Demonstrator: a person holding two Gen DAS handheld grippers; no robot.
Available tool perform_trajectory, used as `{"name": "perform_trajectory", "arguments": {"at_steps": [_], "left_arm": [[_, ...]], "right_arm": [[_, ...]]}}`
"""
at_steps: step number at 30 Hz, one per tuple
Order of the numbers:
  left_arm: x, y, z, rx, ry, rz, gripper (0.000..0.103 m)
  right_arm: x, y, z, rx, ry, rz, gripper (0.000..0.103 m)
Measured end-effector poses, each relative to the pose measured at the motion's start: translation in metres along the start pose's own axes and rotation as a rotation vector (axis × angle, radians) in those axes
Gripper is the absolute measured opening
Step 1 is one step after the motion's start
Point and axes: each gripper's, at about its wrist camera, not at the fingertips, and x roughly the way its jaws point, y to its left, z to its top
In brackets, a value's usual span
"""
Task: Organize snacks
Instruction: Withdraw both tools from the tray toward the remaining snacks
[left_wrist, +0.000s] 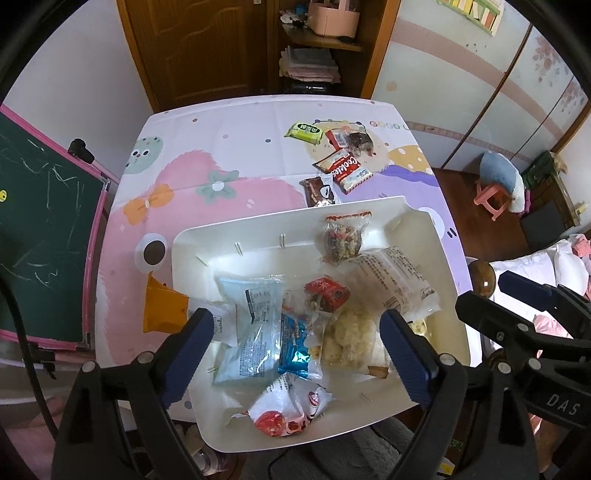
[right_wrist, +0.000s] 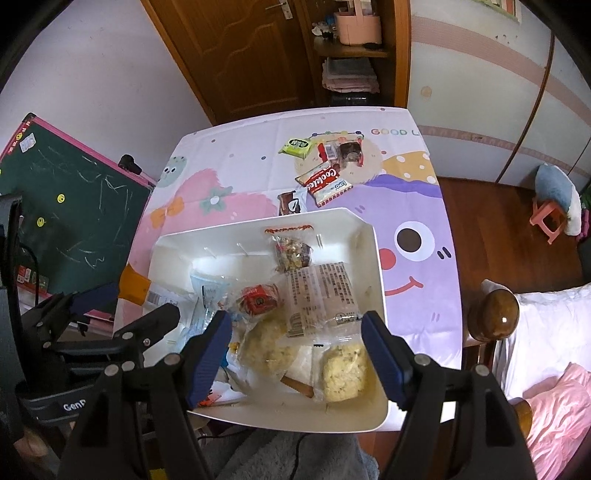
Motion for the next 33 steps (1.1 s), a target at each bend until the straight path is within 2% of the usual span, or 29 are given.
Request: {"name": "perform_trajectory", "arguments": {"at_steps": [13,18,23,27,31,33], "left_arm": [[0.020,0.000,0.018,0.018,0.067,0.029,0.091],[0.020,-0.002,0.037,0.046,0.059,0.043,0.091],[0.011,-0.005,0.071,0.096,0.003,0.074,0.091],[0.001,-0.006,0.107,0.132,-0.058,0.114,0.091],[-0.005,-0.006,0.142,0.153,-0.097,0.103,0.091],[-0.007,-0.008,0.163,0.167,-0.117,0.087,0.094]], "right_arm": [[0.013,-0.010,0.008,0.024,0.029,-0.003,0.073],[0.016,-0.015,0.017,0.033,0.027,-0.010,0.073],[0.017,-0.021,0.039,0.034,0.018,-0.028,0.073],[0.012,-0.024,0.068,0.016,-0.017,-0.049,0.073],[0.005,-0.027,0.103,0.002,-0.066,-0.068,0.073],[0.002,-0.029,0.121,0.000,-0.093,-0.072,0.073]]}}
